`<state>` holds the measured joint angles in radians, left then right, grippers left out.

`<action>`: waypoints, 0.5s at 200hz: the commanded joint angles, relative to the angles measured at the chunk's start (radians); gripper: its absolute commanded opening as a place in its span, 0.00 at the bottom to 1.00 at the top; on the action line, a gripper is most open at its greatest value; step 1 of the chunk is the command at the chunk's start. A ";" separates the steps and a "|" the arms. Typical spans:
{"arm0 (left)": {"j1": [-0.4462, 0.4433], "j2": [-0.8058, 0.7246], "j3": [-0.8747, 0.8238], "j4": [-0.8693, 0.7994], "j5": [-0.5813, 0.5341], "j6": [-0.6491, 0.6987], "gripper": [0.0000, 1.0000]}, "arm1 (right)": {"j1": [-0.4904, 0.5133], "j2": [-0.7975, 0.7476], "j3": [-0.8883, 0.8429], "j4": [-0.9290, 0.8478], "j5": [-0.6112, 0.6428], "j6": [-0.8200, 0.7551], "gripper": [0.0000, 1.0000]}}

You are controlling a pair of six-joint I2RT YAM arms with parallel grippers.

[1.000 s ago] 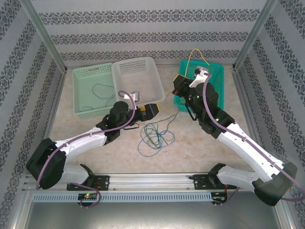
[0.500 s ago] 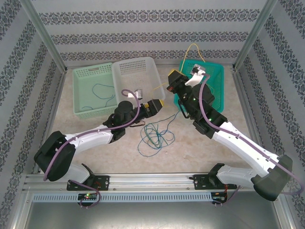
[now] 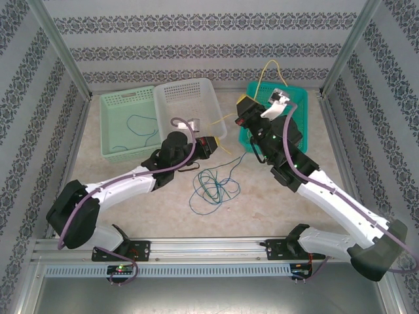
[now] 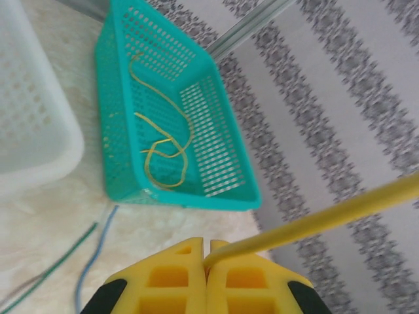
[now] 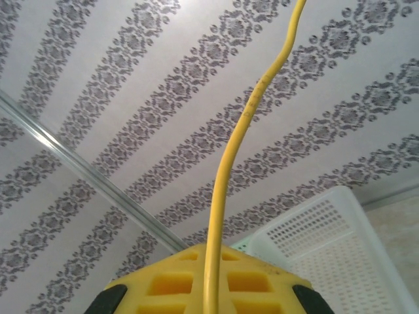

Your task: Untangle the cables

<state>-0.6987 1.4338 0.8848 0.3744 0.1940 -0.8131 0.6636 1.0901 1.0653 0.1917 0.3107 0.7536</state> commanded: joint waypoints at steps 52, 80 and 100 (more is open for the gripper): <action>-0.035 0.081 0.307 -0.924 -0.141 0.701 0.00 | -0.150 0.082 0.307 -0.587 -0.209 -0.223 0.00; -0.078 0.100 0.310 -1.034 -0.183 0.826 0.00 | -0.180 0.102 0.358 -0.675 -0.236 -0.318 0.00; -0.121 0.106 0.317 -1.073 -0.217 0.895 0.00 | -0.191 0.140 0.412 -0.731 -0.300 -0.344 0.00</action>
<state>-0.7815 1.5169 1.2072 -0.4362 0.0681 -0.0971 0.5011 1.2125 1.3758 -0.4572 0.0654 0.5098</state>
